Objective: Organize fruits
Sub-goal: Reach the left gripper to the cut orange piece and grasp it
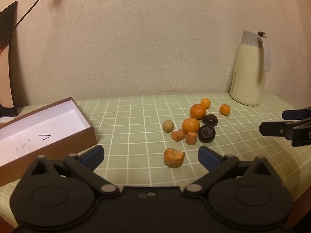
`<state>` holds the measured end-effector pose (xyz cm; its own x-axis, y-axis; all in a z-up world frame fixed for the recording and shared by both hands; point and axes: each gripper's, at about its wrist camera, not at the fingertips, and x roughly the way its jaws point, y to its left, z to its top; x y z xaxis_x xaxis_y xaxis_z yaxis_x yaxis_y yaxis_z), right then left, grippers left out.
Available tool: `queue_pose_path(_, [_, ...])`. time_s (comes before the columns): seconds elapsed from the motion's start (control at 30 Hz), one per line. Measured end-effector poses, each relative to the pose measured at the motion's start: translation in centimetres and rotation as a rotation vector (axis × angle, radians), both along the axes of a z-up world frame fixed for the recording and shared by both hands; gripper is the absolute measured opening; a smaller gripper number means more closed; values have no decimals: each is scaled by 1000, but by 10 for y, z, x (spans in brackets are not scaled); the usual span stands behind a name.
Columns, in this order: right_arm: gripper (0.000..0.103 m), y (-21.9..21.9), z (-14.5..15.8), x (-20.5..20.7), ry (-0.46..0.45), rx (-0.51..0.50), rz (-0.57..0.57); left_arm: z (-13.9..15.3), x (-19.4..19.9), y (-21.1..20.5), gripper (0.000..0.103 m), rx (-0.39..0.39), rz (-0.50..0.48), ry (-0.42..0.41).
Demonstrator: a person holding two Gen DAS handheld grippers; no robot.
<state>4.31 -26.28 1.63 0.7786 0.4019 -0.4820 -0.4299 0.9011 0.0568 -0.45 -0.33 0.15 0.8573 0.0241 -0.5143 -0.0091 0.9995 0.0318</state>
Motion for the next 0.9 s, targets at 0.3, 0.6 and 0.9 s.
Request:
queue_pose_path(0.3, [103, -11, -3, 3, 7, -2, -51, -9, 12, -11, 97, -8, 31, 31])
queue_pose_path(0.6, [103, -17, -16, 19, 50, 6, -80, -26, 27, -15, 93, -37, 18, 75])
queue_pose_path(0.9, [103, -21, -25, 42, 51, -22, -131, -51, 54, -13, 64, -63, 50, 148])
